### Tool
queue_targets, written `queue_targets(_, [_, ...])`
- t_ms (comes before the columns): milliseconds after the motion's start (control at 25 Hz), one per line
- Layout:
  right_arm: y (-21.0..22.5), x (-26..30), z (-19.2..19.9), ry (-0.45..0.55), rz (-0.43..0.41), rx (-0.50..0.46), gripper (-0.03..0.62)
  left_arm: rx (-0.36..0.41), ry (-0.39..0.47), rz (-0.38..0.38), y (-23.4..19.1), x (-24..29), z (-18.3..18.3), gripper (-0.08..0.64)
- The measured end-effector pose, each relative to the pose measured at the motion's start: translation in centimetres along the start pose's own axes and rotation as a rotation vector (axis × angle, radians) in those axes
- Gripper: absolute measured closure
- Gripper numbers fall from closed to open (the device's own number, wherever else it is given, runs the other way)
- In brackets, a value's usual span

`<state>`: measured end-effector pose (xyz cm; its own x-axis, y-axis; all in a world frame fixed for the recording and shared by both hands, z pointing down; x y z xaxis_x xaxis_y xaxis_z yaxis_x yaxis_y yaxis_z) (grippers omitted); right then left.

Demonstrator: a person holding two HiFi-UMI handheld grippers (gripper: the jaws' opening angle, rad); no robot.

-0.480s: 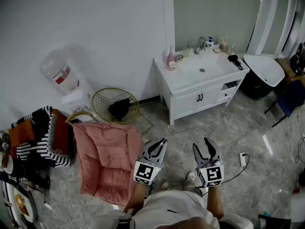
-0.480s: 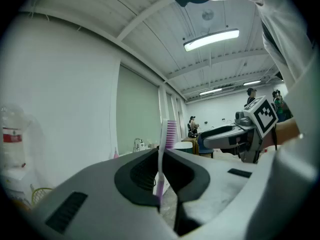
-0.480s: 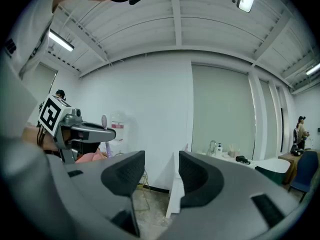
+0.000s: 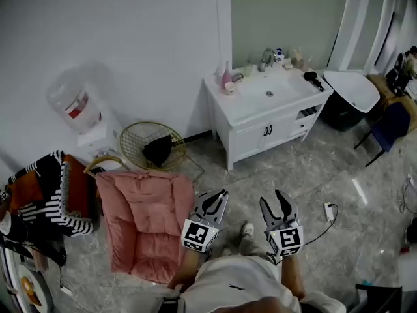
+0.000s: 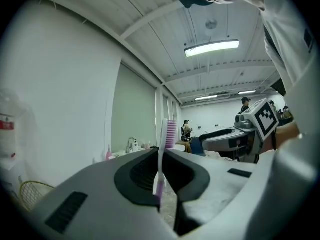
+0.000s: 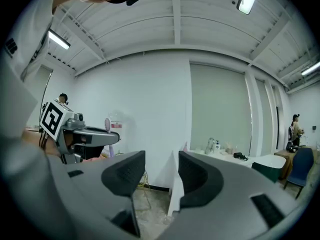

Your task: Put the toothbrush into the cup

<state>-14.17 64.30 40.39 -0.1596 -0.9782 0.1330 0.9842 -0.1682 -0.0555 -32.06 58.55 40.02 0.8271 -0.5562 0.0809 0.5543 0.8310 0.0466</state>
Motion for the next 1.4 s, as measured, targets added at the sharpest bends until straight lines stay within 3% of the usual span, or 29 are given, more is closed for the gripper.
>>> queue_targets(320, [3.2,3.9,1.1,-0.008,-0.009,-0.004,0.373,-0.011,-0.011,-0.010,-1.8,4.5,0.9,0.518])
queue_targets(960, [13.5,12.6,1.0,-0.008,-0.087,-0.002,0.374,0.000,-0.044,-0.084,-4.7,16.9,0.2,0.518])
queue_targets(1400, [16.9,15.9,1.6,-0.020,-0.133,0.014,0.374,0.008,-0.076,-0.121,-5.5,20.9,0.3,0.518])
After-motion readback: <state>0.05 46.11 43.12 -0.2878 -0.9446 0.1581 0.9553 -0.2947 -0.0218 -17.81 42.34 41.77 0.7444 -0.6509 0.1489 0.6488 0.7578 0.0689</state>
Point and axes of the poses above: the fingertips, and each gripper's own axes: x forward along the fingers, y to its right, z out of its underside, the point moved 5 cm from there along -x, backward along the fingers, and after that the axes turned 5 degrees about z, right-handed, at the moved point
